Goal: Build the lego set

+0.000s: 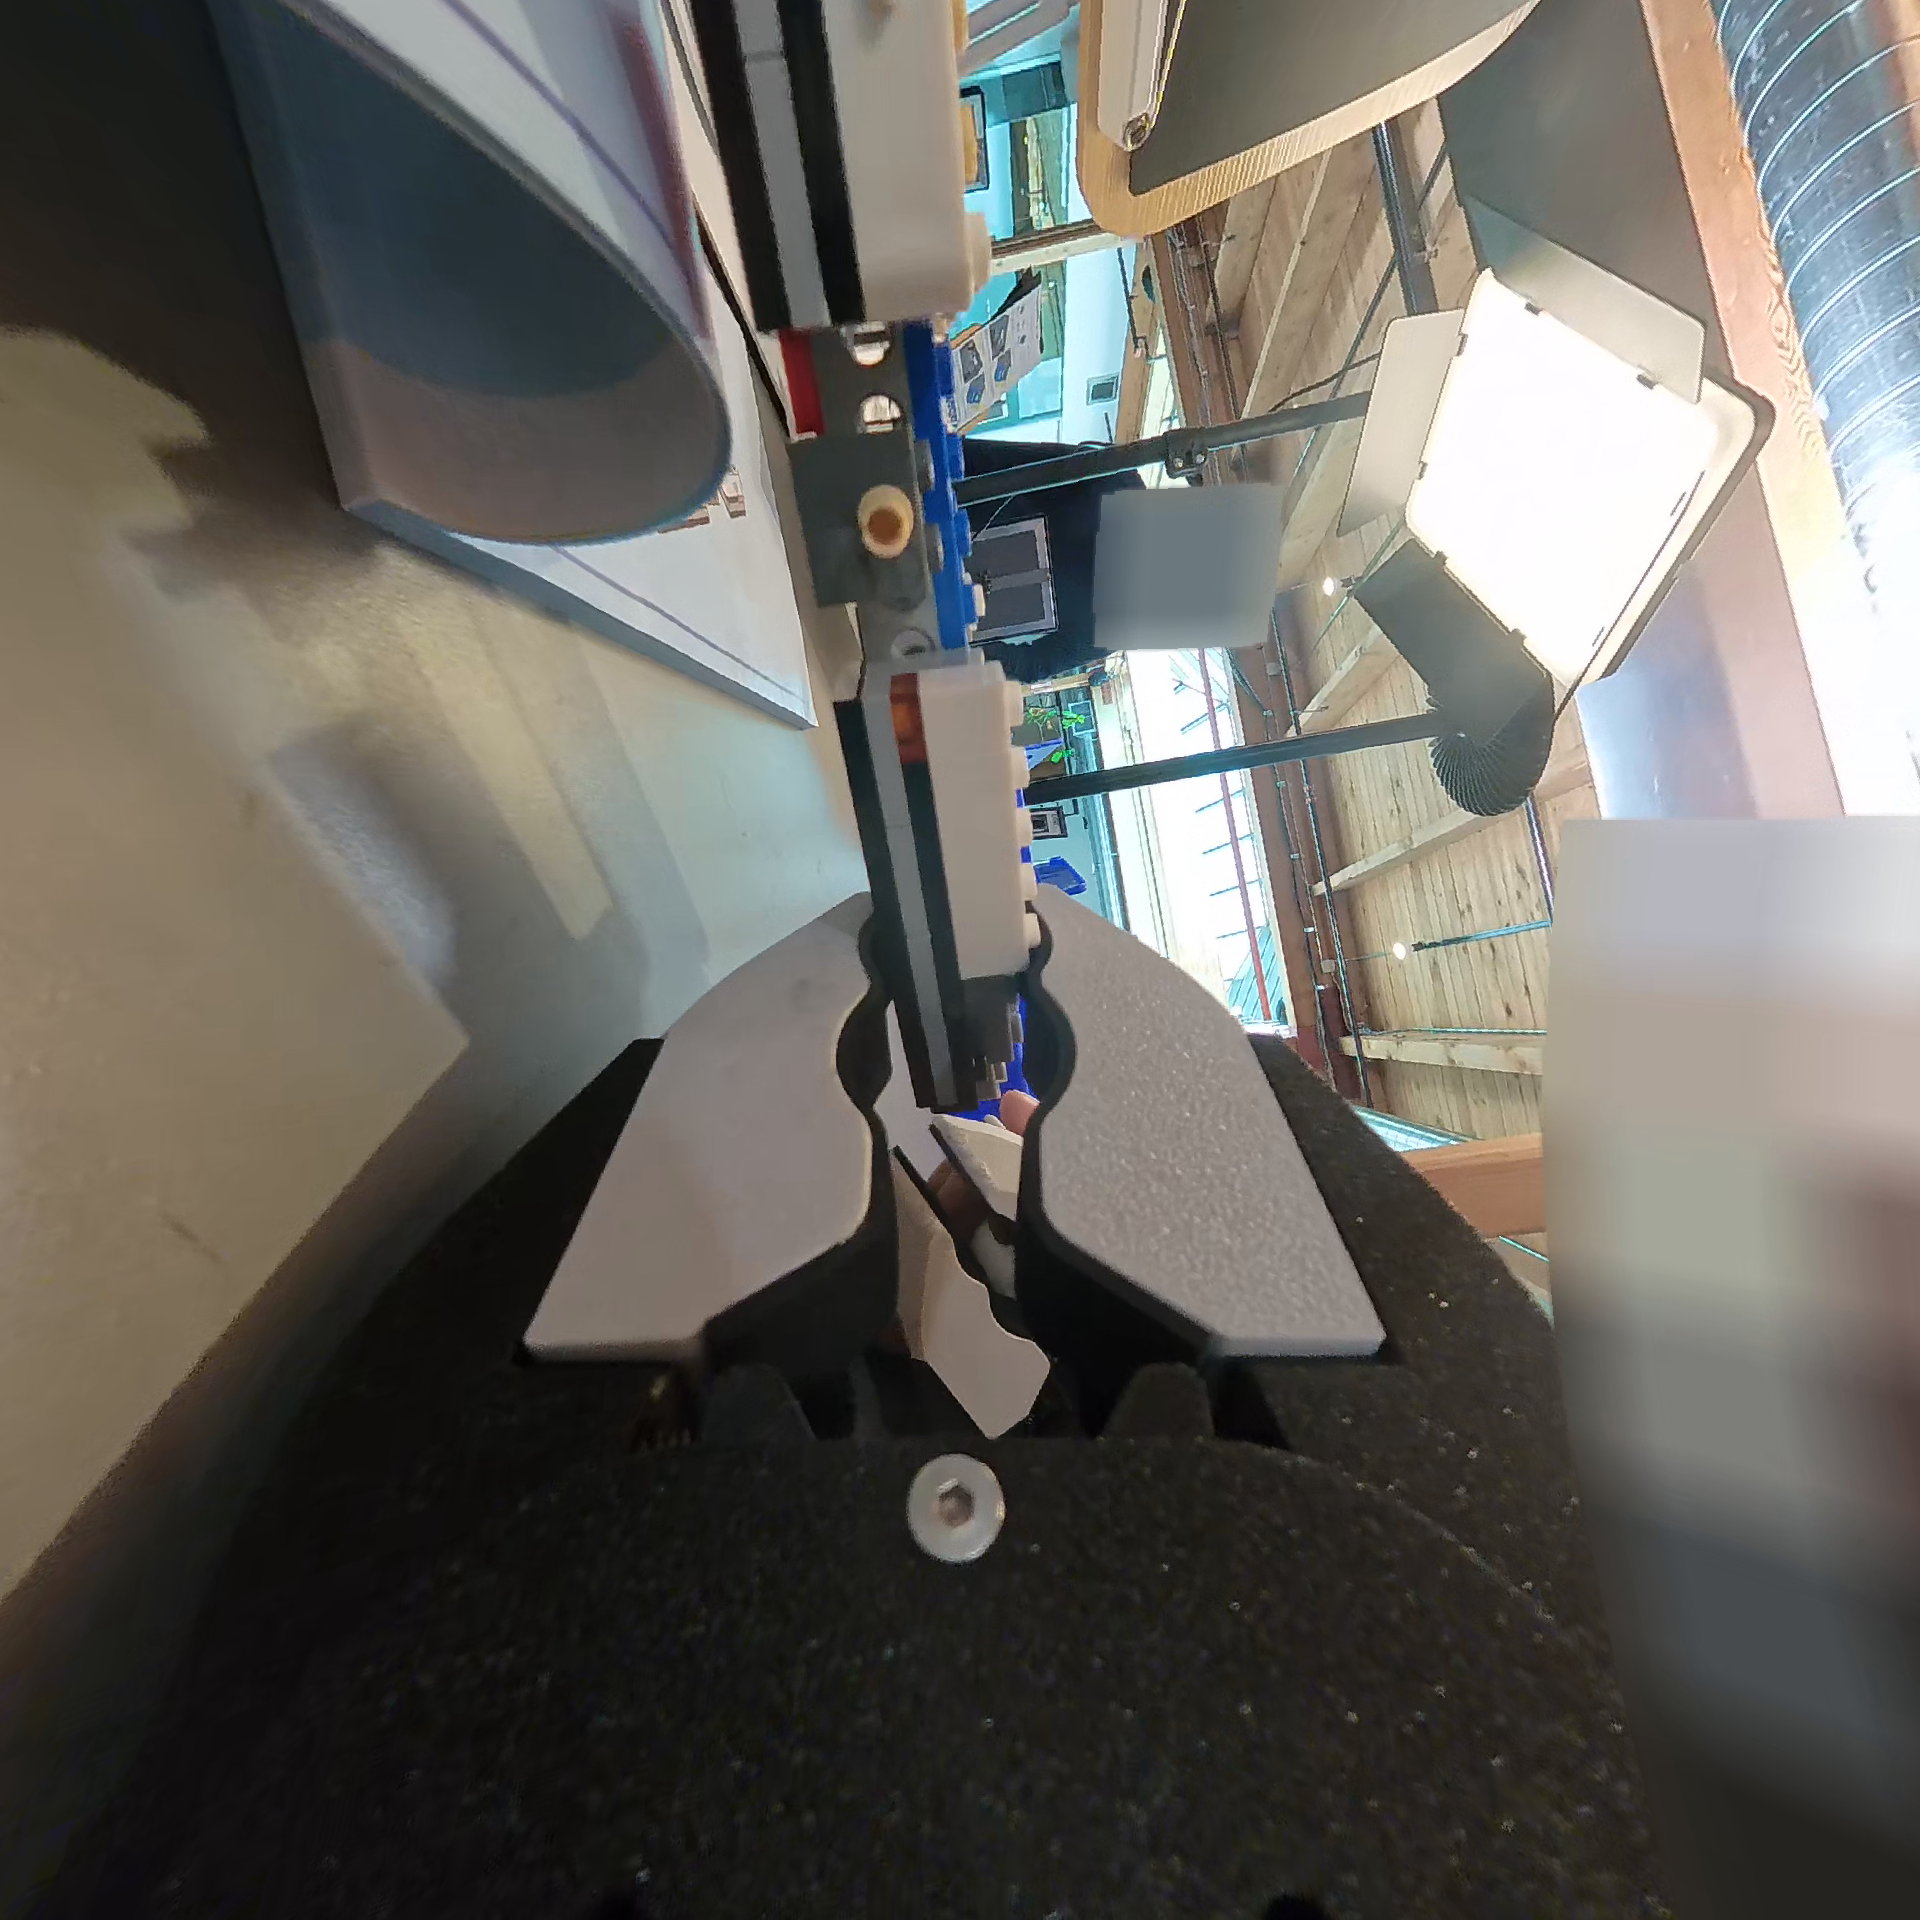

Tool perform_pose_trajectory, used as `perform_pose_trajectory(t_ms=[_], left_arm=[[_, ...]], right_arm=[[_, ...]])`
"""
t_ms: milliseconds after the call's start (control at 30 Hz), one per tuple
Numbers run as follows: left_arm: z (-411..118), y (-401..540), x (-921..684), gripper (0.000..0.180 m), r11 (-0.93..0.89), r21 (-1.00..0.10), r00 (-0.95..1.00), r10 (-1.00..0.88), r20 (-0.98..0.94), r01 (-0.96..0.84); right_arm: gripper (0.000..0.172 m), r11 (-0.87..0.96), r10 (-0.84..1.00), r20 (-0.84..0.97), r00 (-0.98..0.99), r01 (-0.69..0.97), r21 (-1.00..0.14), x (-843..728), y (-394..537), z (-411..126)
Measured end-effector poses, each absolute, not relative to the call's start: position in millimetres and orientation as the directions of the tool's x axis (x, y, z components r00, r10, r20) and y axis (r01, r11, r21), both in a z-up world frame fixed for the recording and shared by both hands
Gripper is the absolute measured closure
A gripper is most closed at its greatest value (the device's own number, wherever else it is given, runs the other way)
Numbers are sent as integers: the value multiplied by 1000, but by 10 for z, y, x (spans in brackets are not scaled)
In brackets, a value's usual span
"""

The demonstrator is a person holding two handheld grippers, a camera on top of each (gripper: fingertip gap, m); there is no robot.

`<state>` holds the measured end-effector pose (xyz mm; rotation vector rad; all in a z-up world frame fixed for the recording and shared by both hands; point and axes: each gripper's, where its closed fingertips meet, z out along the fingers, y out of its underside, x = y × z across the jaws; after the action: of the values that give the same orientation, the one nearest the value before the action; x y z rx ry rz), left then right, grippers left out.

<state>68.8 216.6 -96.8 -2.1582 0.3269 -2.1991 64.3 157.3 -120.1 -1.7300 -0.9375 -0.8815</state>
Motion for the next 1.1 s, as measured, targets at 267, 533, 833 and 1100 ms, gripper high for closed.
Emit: perform_pose_trajectory(t_ms=[267,533,833,1100], left_arm=[[-946,2137,707,160,-970,-208,-39,-204,978,-128],[-926,2126,789,160,-971,-221,-41,-218,975,-93],[-872,2085,997,160,-977,-210,-77,-208,975,-31],[-885,2097,1067,160,-978,-209,-63,-208,976,-8]], right_arm=[[162,-313,178,839,514,838,-447,716,1440,-1197],[163,-368,169,810,561,799,-476,918,1093,-1240],[163,-401,175,780,601,767,-501,1139,839,-1293],[163,-385,192,774,604,772,-507,1253,783,-1289]])
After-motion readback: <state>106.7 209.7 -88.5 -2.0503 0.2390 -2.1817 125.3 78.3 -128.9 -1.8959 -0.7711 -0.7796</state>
